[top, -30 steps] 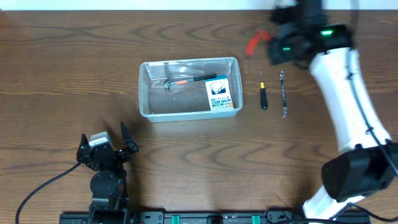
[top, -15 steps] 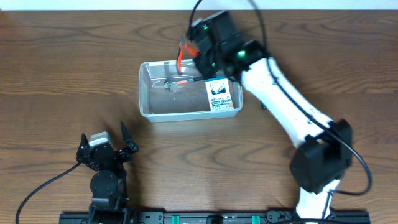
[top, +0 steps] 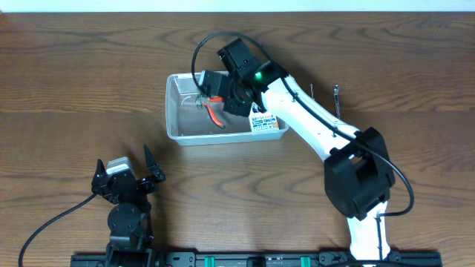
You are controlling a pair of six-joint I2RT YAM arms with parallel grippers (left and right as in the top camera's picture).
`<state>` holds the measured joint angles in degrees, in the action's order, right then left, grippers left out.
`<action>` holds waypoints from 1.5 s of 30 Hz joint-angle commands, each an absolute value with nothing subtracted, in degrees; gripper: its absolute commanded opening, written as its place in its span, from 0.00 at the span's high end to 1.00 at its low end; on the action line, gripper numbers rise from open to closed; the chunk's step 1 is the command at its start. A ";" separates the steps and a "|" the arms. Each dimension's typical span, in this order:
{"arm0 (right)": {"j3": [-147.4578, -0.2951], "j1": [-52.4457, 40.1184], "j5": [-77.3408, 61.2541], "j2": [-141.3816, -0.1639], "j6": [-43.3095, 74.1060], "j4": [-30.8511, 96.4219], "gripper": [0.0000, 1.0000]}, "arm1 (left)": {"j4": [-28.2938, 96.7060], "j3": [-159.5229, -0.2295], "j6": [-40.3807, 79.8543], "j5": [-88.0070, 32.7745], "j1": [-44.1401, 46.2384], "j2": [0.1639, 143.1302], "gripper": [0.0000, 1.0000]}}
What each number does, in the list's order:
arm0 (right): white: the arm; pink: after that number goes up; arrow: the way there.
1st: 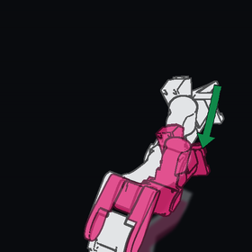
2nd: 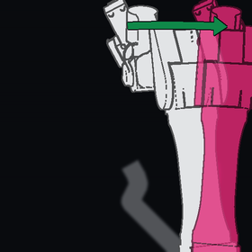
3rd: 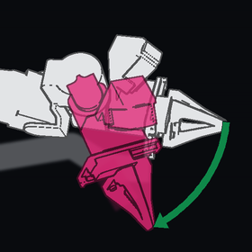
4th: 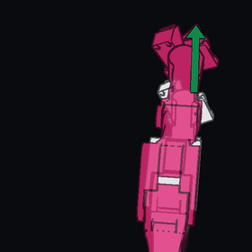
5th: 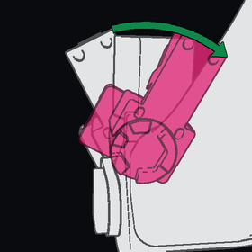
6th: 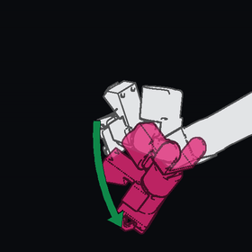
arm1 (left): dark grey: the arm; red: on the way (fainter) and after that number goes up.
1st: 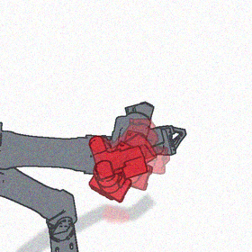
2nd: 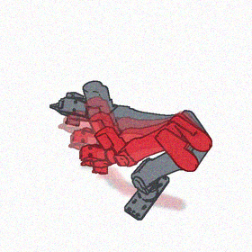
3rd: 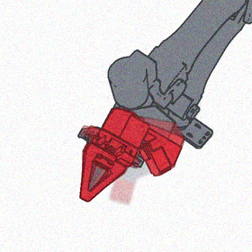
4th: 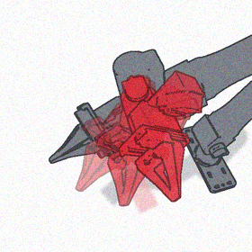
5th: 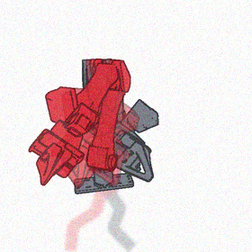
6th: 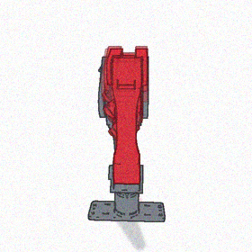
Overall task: Pack container
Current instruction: 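Lower the pliers into the container and open the gripper, then move the right gripper toward the silver wrench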
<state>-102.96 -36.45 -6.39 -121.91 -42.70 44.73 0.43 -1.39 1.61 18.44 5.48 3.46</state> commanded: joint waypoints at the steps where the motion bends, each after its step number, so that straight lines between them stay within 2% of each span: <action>1: -103.28 -36.58 -11.25 -123.02 -52.01 44.62 0.99 | 2.35 -0.23 1.52 19.55 5.65 3.25 0.02; 14: -103.28 -41.23 -14.48 -127.13 -52.82 42.85 0.99 | 2.35 -0.23 1.52 19.57 5.65 3.25 0.02; 19: -103.28 -42.96 -9.37 -129.23 -51.68 40.71 0.98 | 2.33 -0.23 1.52 19.57 5.65 3.25 0.02; 23: -103.31 -42.59 -5.08 -129.21 -48.27 37.82 0.85 | 2.35 -0.23 1.52 19.57 5.65 3.25 0.02; 25: -103.57 -42.04 -3.70 -128.99 -46.54 36.99 0.74 | 2.33 -0.23 1.52 19.55 5.65 3.25 0.02; 26: -103.85 -41.78 -2.81 -128.90 -45.41 36.80 0.64 | 2.35 -0.23 1.52 19.55 5.65 3.25 0.02; 28: -105.21 -41.23 -0.08 -128.60 -41.82 37.01 0.56 | 2.35 -0.23 1.52 19.57 5.65 3.25 0.02; 32: -110.00 -39.62 4.14 -126.65 -32.73 39.83 0.45 | 2.33 -0.23 1.52 19.55 5.65 3.25 0.02; 33: -111.55 -39.07 4.60 -125.82 -30.30 41.39 0.25 | 2.35 -0.23 1.52 19.55 5.65 3.25 0.02; 37: -118.45 -34.96 4.51 -121.30 -18.96 50.63 0.19 | 2.33 -0.23 1.52 19.57 5.65 3.25 0.02; 45: -121.67 -17.89 4.23 -115.48 3.20 68.42 0.19 | 2.33 -0.23 1.52 19.55 5.65 3.25 0.02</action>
